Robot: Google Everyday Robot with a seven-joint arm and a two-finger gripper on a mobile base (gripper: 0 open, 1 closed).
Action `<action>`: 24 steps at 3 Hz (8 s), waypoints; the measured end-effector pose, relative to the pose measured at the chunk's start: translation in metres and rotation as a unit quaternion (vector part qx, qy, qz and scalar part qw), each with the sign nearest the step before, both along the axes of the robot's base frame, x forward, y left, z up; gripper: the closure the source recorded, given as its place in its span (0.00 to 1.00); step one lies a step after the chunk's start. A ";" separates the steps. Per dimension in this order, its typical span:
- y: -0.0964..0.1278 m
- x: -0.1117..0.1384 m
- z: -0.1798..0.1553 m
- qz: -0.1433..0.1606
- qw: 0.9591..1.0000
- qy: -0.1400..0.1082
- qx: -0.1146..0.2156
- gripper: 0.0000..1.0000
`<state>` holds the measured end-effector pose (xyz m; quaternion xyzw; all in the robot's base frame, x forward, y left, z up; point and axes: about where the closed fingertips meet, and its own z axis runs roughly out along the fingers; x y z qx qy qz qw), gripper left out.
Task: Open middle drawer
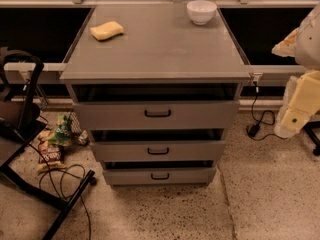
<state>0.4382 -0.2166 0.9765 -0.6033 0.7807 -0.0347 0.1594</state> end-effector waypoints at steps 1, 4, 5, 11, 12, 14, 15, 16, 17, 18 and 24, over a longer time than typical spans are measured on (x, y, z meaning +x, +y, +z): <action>0.000 0.000 0.000 0.000 1.000 0.000 0.000 0.00; 0.052 0.026 -0.172 0.004 0.999 0.035 -0.011 0.00; 0.067 0.051 -0.261 0.003 0.997 0.061 -0.037 0.00; 0.091 0.158 -0.466 0.037 0.995 0.057 -0.071 0.00; 0.086 0.184 -0.487 0.039 0.996 0.046 -0.066 0.00; 0.075 0.221 -0.526 0.034 0.998 0.040 -0.041 0.00; 0.055 0.201 -0.551 0.013 0.998 0.059 -0.017 0.26; 0.051 0.197 -0.550 0.008 0.998 0.063 -0.015 0.50; 0.051 0.197 -0.543 0.008 0.998 0.063 -0.015 0.72; 0.051 0.197 -0.535 0.008 0.998 0.063 -0.015 1.00; 0.022 0.119 -0.531 0.018 0.991 0.133 -0.011 1.00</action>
Offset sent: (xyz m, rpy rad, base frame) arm 0.0151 0.0270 -0.0734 -0.0152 0.0381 0.0120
